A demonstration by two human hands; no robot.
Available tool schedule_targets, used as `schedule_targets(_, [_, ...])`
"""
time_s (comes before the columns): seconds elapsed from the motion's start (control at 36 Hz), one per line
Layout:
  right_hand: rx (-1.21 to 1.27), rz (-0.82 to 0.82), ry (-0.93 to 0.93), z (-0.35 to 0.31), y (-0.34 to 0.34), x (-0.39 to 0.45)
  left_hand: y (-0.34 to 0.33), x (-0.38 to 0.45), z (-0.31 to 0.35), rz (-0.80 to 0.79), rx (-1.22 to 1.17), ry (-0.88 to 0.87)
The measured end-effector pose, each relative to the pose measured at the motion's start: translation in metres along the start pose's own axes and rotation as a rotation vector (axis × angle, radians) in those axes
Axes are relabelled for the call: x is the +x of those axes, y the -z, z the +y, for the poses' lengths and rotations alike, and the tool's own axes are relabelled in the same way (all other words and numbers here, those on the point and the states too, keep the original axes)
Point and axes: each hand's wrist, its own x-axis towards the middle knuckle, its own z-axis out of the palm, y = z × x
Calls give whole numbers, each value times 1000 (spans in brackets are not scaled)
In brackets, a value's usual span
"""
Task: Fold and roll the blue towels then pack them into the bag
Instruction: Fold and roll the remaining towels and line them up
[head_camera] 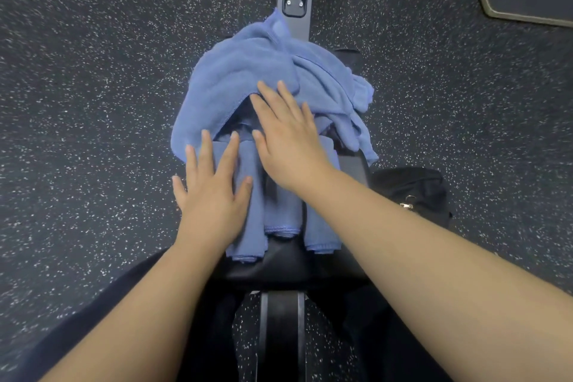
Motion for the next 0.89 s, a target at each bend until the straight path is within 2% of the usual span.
schedule_targets(0.25, [118, 51, 35, -12, 9, -24, 10, -2, 5, 133, -118, -68])
schedule_targets(0.42, [245, 185, 118, -26, 14, -48, 36, 5, 8, 253, -210, -258])
schedule_targets(0.5, [244, 272, 158, -31, 11, -59, 47, 4, 10, 310, -174, -290])
schedule_targets(0.64, [245, 277, 216, -37, 24, -77, 68, -10, 23, 402, -141, -268])
schedule_targets(0.78, [471, 228, 76, -45, 50, -94, 101, -38, 35, 393, -197, -300])
schedule_targets(0.89, [509, 168, -16, -63, 74, -102, 127, -65, 44, 323, -273, -335])
